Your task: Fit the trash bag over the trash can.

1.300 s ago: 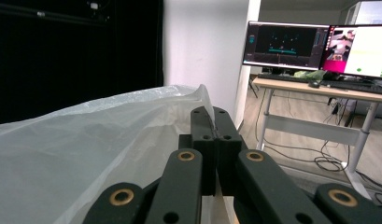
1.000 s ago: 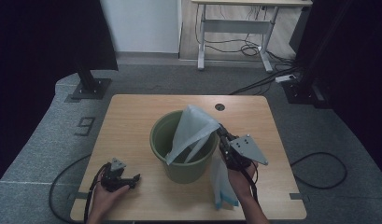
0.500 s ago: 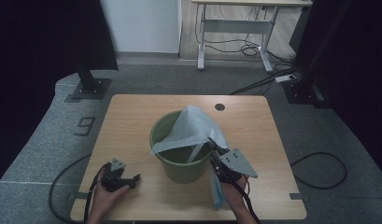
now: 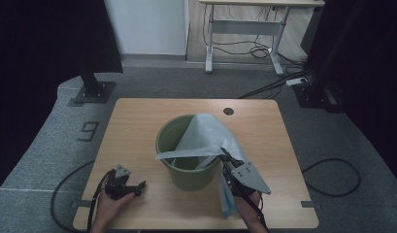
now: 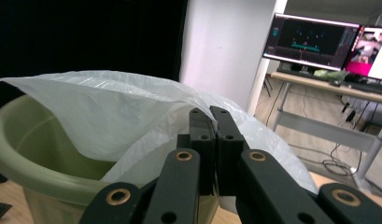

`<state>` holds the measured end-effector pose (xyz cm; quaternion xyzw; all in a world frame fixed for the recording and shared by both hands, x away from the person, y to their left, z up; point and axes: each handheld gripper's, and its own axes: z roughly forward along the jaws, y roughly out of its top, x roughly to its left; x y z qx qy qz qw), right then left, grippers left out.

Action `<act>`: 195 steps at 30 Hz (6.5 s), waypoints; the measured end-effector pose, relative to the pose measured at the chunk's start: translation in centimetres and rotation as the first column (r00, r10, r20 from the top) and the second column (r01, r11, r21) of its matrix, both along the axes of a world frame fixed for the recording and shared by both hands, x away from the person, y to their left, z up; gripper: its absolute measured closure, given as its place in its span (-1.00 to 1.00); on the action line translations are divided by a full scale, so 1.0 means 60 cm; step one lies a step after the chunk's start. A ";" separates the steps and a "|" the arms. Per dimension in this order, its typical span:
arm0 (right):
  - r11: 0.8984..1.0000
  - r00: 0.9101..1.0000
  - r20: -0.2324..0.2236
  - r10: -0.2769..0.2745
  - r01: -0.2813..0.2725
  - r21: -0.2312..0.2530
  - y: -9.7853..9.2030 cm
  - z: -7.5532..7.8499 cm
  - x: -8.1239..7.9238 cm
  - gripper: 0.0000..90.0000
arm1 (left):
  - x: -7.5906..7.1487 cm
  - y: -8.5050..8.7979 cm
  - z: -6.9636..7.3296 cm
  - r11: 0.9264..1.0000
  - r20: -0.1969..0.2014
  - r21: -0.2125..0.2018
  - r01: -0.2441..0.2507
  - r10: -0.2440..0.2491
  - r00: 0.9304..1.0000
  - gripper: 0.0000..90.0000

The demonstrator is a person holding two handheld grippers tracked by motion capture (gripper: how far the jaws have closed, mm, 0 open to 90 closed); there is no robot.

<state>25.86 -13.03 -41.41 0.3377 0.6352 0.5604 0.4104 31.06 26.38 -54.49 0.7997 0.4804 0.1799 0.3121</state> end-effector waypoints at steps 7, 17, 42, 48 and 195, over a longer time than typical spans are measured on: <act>1.000 0.999 -0.039 0.013 -0.012 0.010 0.008 -0.006 0.017 0.95 | 0.000 0.000 0.000 1.000 0.000 0.000 0.000 0.000 1.000 -0.69; 1.000 1.000 -0.019 0.014 -0.014 0.020 0.006 0.006 0.015 0.95 | -0.019 -0.015 0.044 0.999 0.097 -0.021 0.028 -0.026 0.995 -0.51; 0.999 1.000 -0.001 0.019 -0.019 0.046 -0.015 0.043 0.008 0.95 | -0.095 -0.070 0.239 0.937 0.336 -0.171 0.306 -0.237 0.912 -0.05; 0.999 1.000 -0.003 0.020 -0.020 0.048 -0.015 0.044 0.009 0.95 | -0.091 -0.077 0.252 0.913 0.327 -0.202 0.356 -0.280 0.903 -0.03; 0.963 0.971 0.015 -0.239 0.235 0.128 -0.082 0.075 -0.026 0.97 | -0.028 -0.133 0.324 0.870 0.313 -0.158 0.468 -0.405 0.859 -0.26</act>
